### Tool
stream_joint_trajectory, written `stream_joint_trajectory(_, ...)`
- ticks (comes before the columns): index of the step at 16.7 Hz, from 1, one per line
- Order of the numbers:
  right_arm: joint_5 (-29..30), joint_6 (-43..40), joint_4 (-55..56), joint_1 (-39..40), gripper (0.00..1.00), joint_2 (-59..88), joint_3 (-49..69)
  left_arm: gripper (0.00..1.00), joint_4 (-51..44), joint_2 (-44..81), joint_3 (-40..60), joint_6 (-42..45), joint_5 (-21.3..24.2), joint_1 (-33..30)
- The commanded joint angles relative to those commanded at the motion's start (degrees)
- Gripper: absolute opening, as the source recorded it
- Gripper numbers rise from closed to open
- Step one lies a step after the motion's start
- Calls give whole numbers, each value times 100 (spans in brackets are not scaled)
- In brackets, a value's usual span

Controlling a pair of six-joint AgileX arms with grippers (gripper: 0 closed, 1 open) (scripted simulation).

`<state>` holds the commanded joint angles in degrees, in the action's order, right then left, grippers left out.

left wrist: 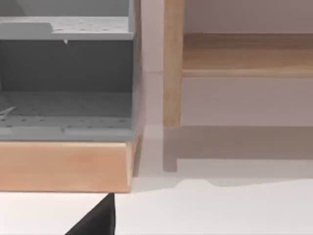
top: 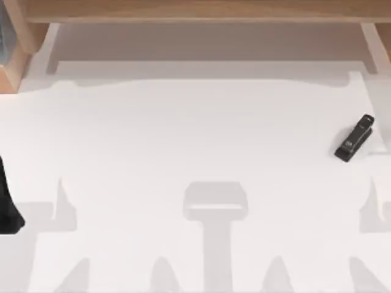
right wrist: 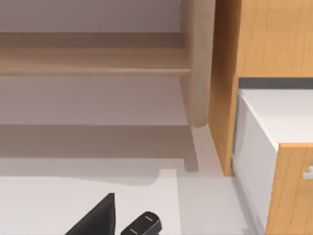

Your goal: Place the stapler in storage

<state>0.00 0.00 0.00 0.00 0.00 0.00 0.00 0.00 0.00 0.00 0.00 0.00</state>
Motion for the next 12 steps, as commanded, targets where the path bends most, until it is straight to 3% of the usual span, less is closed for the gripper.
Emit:
stream_joint_trajectory(6,-8,297,-392,46,100,593,588,100,0,0,0,0,0,0)
stream_joint_trajectory(12,0,1389,-1897,191,100,3295,2972,100,0,0,0,0,0,0)
